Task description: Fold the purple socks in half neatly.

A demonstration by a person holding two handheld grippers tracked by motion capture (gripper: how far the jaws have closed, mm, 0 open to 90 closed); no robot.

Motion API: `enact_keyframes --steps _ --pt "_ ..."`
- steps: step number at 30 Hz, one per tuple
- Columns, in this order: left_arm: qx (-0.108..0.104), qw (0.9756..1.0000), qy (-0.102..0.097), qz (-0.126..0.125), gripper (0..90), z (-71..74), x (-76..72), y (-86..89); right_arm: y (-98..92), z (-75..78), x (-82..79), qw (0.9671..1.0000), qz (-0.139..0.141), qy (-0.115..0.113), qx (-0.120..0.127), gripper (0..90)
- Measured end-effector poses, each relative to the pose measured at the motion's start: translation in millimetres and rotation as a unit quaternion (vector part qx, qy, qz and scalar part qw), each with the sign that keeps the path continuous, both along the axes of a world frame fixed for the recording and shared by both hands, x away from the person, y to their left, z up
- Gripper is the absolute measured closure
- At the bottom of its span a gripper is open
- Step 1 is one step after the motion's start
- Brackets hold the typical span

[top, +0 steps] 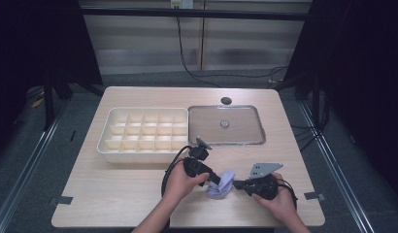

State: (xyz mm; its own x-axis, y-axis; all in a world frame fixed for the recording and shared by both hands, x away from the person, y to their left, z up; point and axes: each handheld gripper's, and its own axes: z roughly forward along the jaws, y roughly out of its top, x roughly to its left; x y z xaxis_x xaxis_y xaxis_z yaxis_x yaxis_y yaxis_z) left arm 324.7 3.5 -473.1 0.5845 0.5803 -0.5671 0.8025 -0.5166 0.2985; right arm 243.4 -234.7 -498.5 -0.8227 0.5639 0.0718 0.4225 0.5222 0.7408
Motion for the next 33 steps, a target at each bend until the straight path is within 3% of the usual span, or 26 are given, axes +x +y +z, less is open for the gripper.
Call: enact_keyframes --steps 11,24,33 --pt "-0.003 1.0000 0.005 -0.005 54.7 -2.9 -6.4 -2.1 7.9 -4.2 10.2 1.0000 -0.002 -0.004 -0.007 88.3" --pt "-0.009 0.9997 0.008 0.020 53.4 -6.3 -2.3 3.6 2.4 -1.8 -4.4 1.0000 0.005 0.000 -0.007 88.3" --pt "-0.012 0.9996 0.018 0.019 52.2 -9.6 -1.0 3.9 4.9 -3.9 -5.8 0.9998 0.014 0.005 -0.013 88.3"
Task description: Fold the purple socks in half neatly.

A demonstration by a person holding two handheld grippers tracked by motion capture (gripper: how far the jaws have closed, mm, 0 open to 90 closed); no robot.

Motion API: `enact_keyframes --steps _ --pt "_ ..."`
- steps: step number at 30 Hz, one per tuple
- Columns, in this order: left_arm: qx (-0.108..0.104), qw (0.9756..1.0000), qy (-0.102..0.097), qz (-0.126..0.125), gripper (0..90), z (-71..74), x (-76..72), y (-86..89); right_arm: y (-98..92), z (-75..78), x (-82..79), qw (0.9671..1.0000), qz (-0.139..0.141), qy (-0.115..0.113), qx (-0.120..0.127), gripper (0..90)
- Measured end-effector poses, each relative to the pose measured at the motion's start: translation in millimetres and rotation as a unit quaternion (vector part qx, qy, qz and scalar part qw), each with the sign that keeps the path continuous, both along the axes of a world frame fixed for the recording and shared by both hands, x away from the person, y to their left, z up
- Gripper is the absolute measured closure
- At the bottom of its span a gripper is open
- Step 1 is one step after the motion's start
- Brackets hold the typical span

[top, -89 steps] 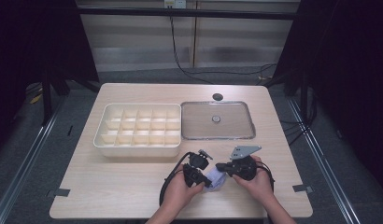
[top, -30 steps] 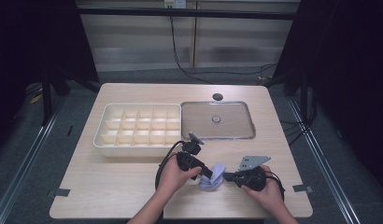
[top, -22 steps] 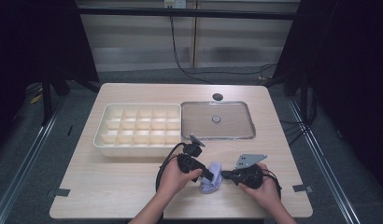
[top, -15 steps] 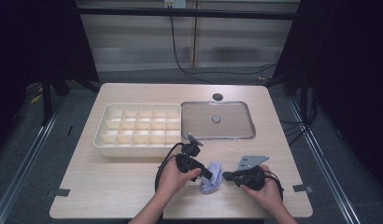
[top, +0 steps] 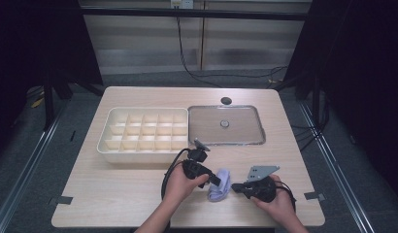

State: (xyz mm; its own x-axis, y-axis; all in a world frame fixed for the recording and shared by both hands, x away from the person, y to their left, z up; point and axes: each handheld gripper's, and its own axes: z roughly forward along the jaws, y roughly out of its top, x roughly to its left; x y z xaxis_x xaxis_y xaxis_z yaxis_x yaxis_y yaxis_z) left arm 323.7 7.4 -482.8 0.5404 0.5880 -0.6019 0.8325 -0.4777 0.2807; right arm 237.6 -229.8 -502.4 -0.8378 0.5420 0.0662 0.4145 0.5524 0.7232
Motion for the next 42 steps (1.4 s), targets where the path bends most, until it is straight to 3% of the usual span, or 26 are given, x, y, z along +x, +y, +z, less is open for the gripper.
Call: enact_keyframes --steps 7,22,42 --pt "-0.003 0.9999 0.010 0.006 51.5 -3.7 -0.8 0.6 2.6 0.0 -1.9 1.0000 0.008 0.003 0.002 88.3" --pt "-0.007 0.9999 0.007 0.003 51.0 -4.6 -1.8 -4.6 7.5 -0.6 -1.0 0.9999 0.013 0.002 0.004 88.5" --pt "-0.019 0.9993 0.026 0.018 48.2 -6.6 -0.3 -3.6 10.9 -1.6 0.9 0.9999 0.015 0.001 0.009 88.7"
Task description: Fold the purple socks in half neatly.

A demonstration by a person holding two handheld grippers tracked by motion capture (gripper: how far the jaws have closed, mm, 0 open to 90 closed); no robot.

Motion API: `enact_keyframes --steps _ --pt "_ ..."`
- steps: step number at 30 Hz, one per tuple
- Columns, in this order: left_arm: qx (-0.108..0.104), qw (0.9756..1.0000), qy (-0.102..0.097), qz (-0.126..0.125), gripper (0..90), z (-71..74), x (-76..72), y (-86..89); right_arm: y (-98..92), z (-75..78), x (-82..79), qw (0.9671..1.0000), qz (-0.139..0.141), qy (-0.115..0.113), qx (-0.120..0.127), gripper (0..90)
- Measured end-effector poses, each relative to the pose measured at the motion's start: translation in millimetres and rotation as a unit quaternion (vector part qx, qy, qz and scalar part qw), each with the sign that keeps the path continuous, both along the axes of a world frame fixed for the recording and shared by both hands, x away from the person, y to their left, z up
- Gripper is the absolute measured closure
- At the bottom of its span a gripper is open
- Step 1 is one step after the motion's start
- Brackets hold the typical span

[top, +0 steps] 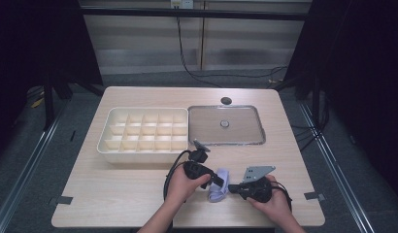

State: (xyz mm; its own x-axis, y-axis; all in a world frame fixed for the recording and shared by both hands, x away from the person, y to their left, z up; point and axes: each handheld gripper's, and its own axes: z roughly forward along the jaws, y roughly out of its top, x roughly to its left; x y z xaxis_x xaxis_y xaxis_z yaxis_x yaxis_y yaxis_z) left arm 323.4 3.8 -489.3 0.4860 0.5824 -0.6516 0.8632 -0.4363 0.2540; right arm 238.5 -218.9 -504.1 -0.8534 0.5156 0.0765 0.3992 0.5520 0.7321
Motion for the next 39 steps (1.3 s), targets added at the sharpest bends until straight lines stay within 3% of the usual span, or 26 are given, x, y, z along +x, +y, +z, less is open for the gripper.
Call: enact_keyframes --steps 12,17,22,30,39 --pt "-0.022 0.9996 0.016 0.006 47.7 0.8 1.0 1.3 4.4 -0.7 0.7 1.0000 0.002 -0.001 0.005 88.7" --pt "-0.021 0.9997 0.010 0.003 49.2 2.9 0.7 -0.1 5.6 -0.8 1.0 1.0000 0.002 -0.004 0.002 88.7" --pt "-0.015 0.9998 0.005 -0.009 55.5 5.0 0.7 -1.2 5.6 -0.8 0.9 1.0000 0.002 -0.005 0.002 88.7" --pt "0.003 0.9997 -0.016 -0.017 74.3 10.6 -1.2 -4.6 5.0 -1.3 1.2 1.0000 0.003 -0.005 0.005 88.7" --pt "0.005 0.9998 -0.016 -0.010 78.3 13.3 -1.3 -3.0 4.1 -1.8 0.2 0.9999 -0.002 -0.005 0.009 86.4"
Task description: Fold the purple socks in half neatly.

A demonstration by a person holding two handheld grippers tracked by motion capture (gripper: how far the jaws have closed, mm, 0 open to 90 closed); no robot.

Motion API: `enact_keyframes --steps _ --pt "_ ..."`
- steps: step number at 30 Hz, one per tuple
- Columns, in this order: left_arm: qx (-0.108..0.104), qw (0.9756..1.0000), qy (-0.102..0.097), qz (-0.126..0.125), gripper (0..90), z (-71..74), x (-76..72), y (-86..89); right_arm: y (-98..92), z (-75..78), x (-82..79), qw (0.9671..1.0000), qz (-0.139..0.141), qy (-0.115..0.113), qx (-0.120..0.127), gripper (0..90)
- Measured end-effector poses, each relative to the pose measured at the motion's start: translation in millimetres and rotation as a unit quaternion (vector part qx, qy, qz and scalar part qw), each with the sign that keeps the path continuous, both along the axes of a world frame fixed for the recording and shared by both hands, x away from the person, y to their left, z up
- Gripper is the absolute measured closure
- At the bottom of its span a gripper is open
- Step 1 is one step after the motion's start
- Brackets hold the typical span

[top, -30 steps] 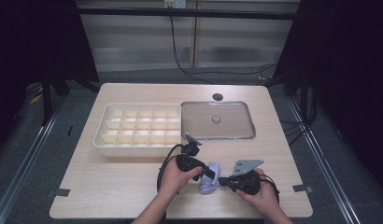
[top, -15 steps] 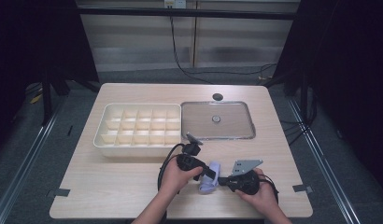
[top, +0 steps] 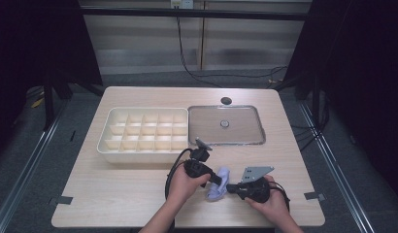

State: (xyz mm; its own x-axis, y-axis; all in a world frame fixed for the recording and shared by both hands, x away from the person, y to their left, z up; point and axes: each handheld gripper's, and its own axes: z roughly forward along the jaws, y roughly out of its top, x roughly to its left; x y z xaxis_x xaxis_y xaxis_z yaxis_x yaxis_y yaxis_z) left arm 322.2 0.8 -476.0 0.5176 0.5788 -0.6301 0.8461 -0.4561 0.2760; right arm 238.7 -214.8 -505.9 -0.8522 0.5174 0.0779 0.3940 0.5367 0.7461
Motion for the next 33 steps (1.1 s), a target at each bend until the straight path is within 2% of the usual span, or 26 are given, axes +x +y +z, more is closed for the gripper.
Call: enact_keyframes --steps 9,13,14,23,27,28,29,31,33 --pt "0.005 0.9999 -0.004 0.008 78.4 10.4 6.5 15.1 -7.4 0.3 1.8 0.9999 -0.013 -0.006 0.009 76.7" --pt "0.012 0.9999 -0.005 0.005 78.3 15.7 8.6 21.3 -12.1 1.5 3.7 0.9993 -0.033 -0.005 0.013 60.8" --pt "0.013 0.9998 -0.007 0.010 78.3 16.9 8.8 22.3 -13.1 1.4 4.2 0.9992 -0.038 -0.006 0.014 57.8" --pt "0.034 0.9993 -0.018 0.004 78.2 30.1 14.7 29.6 -15.7 -0.7 7.0 0.9985 -0.053 -0.014 0.002 41.3" --pt "0.042 0.9989 -0.020 0.006 78.1 36.1 17.1 32.6 -14.5 -2.4 8.0 0.9984 -0.053 -0.019 -0.011 36.4" --pt "0.046 0.9987 -0.021 0.014 78.1 38.1 17.0 32.9 -14.2 -2.8 7.9 0.9983 -0.053 -0.019 -0.014 34.7" --pt "0.052 0.9984 -0.023 0.000 78.1 39.7 18.8 35.4 -14.2 -3.2 8.2 0.9983 -0.053 -0.019 -0.012 33.5" --pt "0.057 0.9981 -0.022 0.004 78.0 43.4 19.4 36.8 -14.4 -3.4 8.7 0.9981 -0.056 -0.021 -0.014 31.0" --pt "0.064 0.9976 -0.027 -0.002 78.0 46.8 21.3 40.1 -14.3 -3.6 9.5 0.9981 -0.057 -0.018 -0.016 28.0"
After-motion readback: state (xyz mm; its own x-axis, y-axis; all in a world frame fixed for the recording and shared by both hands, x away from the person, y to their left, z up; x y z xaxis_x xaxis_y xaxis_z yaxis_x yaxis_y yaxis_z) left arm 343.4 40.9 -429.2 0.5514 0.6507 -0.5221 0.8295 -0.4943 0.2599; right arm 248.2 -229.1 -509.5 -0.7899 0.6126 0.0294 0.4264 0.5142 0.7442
